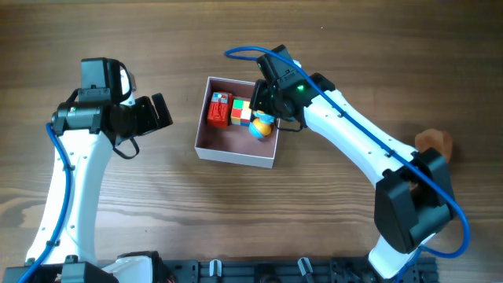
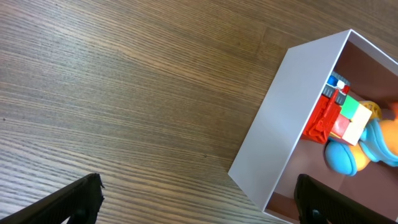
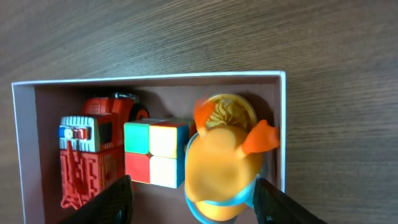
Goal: Pack container
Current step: 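Lower the duck toy into the box and open the right gripper, then reach the right gripper to the brown plush bear and grasp it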
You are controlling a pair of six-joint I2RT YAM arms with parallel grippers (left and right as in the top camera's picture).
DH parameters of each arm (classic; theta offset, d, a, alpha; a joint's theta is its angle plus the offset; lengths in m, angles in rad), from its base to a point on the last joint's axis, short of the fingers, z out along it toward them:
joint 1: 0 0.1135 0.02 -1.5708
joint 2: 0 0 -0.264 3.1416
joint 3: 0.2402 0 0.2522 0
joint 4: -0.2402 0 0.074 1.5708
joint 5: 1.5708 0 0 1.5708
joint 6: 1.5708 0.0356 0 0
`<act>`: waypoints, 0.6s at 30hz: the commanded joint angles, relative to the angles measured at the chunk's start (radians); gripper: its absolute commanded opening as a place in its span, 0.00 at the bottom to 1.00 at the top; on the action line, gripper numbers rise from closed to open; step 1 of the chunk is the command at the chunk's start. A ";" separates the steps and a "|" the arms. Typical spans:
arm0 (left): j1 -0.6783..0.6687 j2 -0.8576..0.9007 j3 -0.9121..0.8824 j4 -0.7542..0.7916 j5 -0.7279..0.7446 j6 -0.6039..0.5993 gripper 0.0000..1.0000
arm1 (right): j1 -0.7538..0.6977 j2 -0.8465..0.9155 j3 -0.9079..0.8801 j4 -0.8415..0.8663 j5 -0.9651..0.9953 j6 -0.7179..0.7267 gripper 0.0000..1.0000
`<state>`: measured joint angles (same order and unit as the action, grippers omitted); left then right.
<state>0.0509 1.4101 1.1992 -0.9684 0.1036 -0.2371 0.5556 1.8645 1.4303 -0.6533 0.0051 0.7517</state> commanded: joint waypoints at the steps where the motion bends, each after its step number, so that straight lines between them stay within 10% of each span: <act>1: 0.003 0.000 -0.005 -0.009 0.012 0.024 1.00 | -0.006 -0.078 0.016 -0.022 0.043 -0.106 0.60; 9: 0.003 0.000 -0.005 -0.008 0.012 0.024 1.00 | -0.383 -0.509 0.050 -0.401 0.186 -0.058 0.98; 18: 0.003 0.000 -0.005 -0.009 0.012 0.024 1.00 | -0.989 -0.407 -0.020 -0.467 0.087 -0.569 1.00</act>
<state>0.0509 1.4101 1.1992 -0.9764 0.1036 -0.2371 -0.3855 1.3632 1.4574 -1.1454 0.1349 0.3523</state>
